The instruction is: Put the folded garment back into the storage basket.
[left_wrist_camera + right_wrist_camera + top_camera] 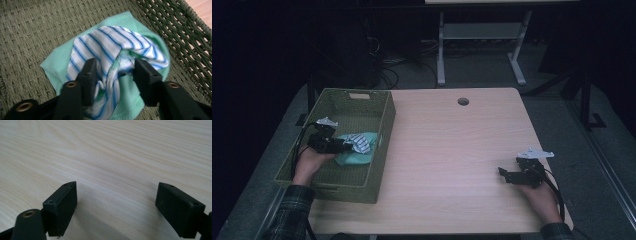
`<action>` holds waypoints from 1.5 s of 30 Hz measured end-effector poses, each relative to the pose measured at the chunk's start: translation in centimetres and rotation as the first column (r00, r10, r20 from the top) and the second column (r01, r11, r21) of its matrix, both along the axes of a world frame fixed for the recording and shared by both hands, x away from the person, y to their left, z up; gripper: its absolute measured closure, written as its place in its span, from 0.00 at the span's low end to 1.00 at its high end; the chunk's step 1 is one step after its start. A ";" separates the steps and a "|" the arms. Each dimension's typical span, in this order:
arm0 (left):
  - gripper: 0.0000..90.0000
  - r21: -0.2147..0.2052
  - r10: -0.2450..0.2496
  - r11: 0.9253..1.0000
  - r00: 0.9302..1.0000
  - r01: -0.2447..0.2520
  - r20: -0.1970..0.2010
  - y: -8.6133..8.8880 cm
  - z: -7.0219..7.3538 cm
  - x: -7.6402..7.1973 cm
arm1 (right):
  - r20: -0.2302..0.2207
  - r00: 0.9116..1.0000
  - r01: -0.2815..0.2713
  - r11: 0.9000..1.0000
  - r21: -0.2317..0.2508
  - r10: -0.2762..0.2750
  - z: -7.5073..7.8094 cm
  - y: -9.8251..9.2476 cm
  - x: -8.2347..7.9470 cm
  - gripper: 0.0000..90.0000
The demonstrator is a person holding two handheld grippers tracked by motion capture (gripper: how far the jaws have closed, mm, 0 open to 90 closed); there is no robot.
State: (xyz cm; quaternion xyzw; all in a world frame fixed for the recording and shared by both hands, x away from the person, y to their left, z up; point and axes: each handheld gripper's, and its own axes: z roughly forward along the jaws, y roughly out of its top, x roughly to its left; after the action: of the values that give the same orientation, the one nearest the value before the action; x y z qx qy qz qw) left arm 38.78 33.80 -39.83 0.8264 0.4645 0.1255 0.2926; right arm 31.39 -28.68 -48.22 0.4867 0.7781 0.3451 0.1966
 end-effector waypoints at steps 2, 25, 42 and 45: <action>0.53 -0.016 0.005 1.000 1.000 -0.005 0.010 0.0 0.2 -0.1 | 0.000 1.000 0.000 1.000 0.000 0.000 0.0 0.0 0.0 0.19; 0.15 -0.151 -0.108 0.980 0.983 0.130 0.148 -7.3 6.3 -1.9 | 0.000 1.000 0.000 1.000 0.000 0.000 0.0 0.0 0.0 0.19; 0.16 -0.145 -0.325 0.924 0.927 0.353 0.188 -19.8 4.9 -3.9 | -0.001 1.000 0.000 1.000 0.000 0.000 0.0 0.0 0.0 0.19; 0.16 -0.125 -0.352 0.918 0.917 0.377 0.186 -21.5 4.0 -4.3 | -0.001 1.000 0.000 1.000 0.000 0.000 0.0 0.0 0.0 0.19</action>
State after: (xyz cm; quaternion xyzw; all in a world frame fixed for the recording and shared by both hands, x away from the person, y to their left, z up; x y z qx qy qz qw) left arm 34.52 12.26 -35.86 0.8599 0.2855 0.0973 0.4119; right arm 31.39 -28.68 -48.21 0.4869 0.7781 0.3450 0.1962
